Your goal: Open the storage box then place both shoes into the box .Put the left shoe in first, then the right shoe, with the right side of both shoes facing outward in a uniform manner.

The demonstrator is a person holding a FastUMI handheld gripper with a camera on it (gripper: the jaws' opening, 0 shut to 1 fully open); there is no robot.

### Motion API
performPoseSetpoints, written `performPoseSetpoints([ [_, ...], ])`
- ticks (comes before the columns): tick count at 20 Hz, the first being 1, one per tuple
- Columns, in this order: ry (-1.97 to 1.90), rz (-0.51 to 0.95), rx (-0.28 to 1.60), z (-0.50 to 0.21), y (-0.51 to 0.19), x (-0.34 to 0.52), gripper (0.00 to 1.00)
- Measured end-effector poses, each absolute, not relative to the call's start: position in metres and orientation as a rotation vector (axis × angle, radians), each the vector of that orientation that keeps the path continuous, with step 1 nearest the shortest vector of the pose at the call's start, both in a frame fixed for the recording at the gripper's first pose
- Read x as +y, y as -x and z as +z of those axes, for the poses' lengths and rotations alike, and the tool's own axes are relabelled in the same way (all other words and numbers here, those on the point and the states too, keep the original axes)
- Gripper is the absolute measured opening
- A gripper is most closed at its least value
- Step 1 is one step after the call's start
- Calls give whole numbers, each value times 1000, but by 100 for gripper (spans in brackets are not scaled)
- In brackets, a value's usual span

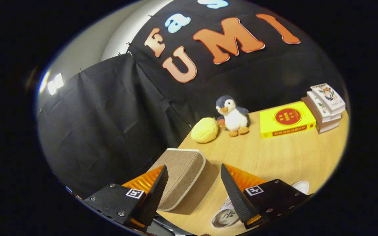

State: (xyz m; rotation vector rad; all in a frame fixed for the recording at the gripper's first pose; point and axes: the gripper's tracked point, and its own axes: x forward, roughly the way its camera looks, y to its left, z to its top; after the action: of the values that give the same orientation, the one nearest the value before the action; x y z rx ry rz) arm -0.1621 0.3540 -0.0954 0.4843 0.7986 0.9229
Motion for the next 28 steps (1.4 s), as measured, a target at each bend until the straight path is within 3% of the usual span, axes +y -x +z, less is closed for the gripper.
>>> performPoseSetpoints([
  [7, -588, 1069, 1125, -146, 225, 407, 96],
  [14, -775, 1110, 1347, -175, 260, 437, 96],
  [23, -973, 1138, 1391, -159, 262, 453, 95],
  [28, -1037, 1142, 1439, -143, 256, 438, 84],
])
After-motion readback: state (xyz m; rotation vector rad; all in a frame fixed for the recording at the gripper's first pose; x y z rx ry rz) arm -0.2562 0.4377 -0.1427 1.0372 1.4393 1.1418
